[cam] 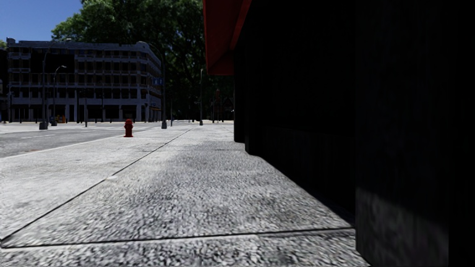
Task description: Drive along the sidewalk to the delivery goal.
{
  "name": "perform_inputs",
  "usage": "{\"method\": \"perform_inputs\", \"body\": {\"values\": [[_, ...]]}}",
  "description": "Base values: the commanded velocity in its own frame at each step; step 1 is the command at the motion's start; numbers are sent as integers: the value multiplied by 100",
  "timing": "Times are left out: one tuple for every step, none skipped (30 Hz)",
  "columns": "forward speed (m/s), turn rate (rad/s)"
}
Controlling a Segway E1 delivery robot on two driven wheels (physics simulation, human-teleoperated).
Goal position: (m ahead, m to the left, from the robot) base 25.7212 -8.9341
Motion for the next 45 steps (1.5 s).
{"method": "perform_inputs", "body": {"values": [[91,44],[91,40],[96,30],[102,24],[104,21],[105,20],[105,18],[105,15],[105,12],[105,9],[105,9],[105,7],[105,5],[105,3],[108,0],[111,0],[120,0],[128,0],[134,0],[137,0],[140,0],[140,0],[144,0],[147,0],[152,0],[156,0],[159,0],[165,0],[170,0],[174,1],[177,5],[177,5],[179,5],[182,5],[185,5],[190,5],[193,5],[194,5],[196,5],[197,8],[198,11],[198,14],[198,19],[199,24],[199,24]]}}
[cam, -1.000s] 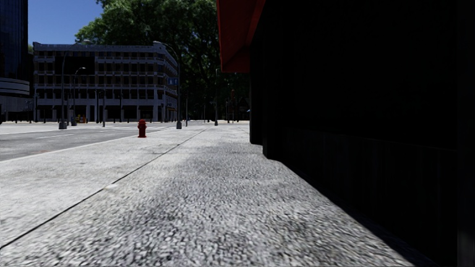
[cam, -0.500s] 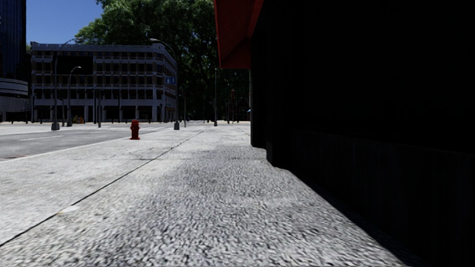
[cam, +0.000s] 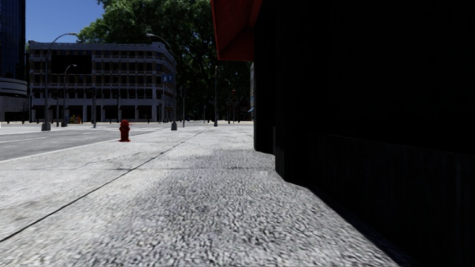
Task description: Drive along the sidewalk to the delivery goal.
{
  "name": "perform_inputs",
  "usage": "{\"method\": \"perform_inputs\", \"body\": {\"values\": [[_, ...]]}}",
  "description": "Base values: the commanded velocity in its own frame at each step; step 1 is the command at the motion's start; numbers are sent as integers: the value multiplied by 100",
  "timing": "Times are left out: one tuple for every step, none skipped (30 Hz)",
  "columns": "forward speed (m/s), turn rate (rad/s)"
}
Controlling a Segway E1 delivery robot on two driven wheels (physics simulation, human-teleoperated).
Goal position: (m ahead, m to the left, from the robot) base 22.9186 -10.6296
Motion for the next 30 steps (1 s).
{"method": "perform_inputs", "body": {"values": [[199,26],[199,31],[199,33],[199,34],[199,34],[199,34],[199,34],[199,34],[200,34],[200,34],[200,34],[200,34],[200,32],[200,22],[200,15],[200,12],[200,7],[200,0],[200,0],[200,0],[200,0],[200,0],[200,0],[200,0],[200,0],[200,0],[200,0],[200,0],[200,0],[200,0]]}}
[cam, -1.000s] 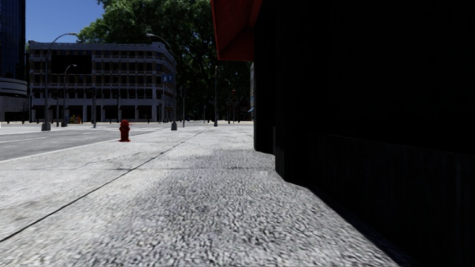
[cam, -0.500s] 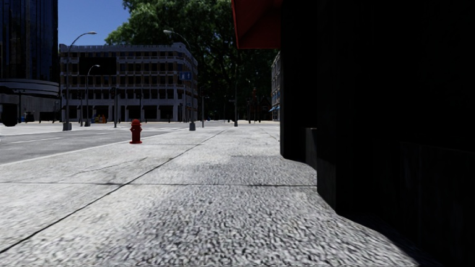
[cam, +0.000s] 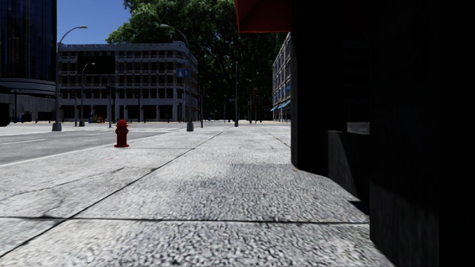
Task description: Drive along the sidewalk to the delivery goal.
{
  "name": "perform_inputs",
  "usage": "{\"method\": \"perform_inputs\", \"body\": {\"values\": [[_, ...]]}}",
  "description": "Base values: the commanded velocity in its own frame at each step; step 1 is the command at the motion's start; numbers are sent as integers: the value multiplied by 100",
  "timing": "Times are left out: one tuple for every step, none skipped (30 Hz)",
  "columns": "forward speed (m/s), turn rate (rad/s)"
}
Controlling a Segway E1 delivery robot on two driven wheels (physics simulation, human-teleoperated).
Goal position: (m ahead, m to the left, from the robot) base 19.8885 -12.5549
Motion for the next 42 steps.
{"method": "perform_inputs", "body": {"values": [[200,0],[200,0],[200,0],[200,0],[200,0],[200,0],[200,0],[200,0],[200,0],[200,0],[200,0],[200,0],[200,0],[200,0],[200,0],[200,0],[200,0],[200,0],[200,0],[200,0],[200,0],[200,0],[200,0],[200,0],[200,0],[200,0],[200,0],[200,0],[200,0],[200,0],[200,0],[200,0],[200,0],[200,0],[200,0],[200,0],[200,0],[200,0],[200,0],[200,-1],[200,-5],[200,-7]]}}
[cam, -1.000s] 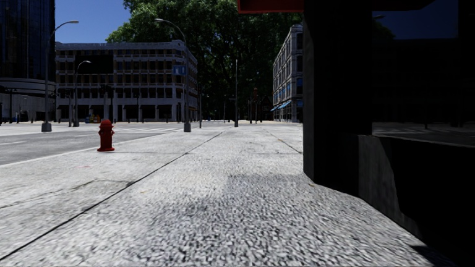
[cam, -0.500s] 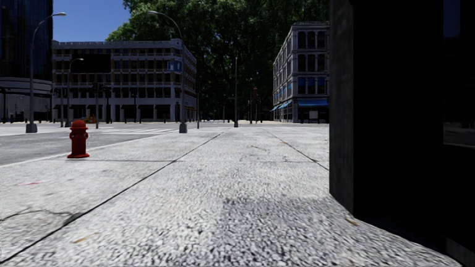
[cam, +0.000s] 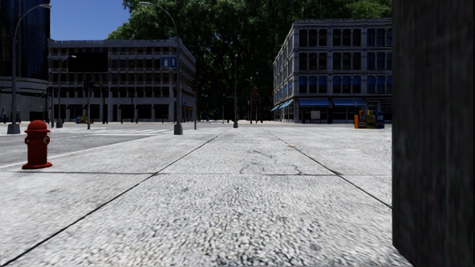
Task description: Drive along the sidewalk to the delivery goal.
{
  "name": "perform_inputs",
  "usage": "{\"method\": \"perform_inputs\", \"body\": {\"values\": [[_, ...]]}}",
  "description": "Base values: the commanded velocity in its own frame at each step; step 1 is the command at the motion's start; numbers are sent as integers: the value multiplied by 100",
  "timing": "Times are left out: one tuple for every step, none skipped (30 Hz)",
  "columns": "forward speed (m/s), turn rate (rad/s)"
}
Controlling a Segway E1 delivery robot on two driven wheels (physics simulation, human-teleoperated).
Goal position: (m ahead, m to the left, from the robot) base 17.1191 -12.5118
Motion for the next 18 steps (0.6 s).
{"method": "perform_inputs", "body": {"values": [[200,-7],[200,-7],[200,-7],[200,-7],[200,-7],[200,-7],[200,-7],[200,-7],[200,-8],[200,-20],[200,-20],[200,-21],[200,-21],[200,-21],[200,-21],[200,-21],[200,-21],[200,-21]]}}
